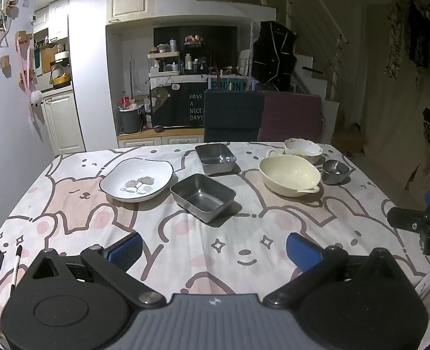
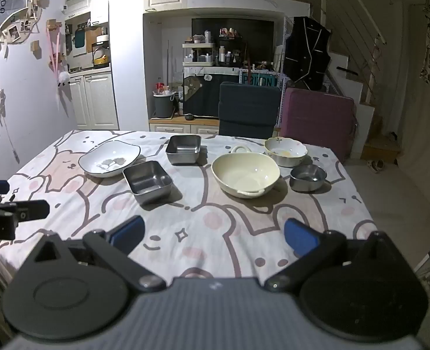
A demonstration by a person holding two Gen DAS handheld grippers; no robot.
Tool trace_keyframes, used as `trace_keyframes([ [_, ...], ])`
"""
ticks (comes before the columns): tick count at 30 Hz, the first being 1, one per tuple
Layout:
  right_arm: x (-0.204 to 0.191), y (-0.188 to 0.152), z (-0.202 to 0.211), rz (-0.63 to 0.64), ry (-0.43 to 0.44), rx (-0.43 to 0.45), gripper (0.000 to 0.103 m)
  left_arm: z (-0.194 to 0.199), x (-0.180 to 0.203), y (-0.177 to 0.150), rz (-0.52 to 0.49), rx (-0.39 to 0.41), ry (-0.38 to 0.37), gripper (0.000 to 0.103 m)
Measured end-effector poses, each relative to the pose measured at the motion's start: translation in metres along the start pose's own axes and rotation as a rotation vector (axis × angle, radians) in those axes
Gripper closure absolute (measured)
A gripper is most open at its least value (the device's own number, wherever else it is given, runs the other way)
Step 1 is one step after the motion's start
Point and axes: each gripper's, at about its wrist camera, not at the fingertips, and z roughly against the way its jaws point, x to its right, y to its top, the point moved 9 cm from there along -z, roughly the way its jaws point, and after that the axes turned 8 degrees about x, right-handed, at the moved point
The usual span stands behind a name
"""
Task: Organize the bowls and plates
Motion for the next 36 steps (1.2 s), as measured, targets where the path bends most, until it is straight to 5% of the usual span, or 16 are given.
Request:
trace_keyframes([
  [36, 0.0002, -0.0009, 0.0010, 0.003, -0.002, -0.003, 0.000, 0.0001, -0.0003, 0.0001, -0.007, 0.003, 0.002, 0.000],
])
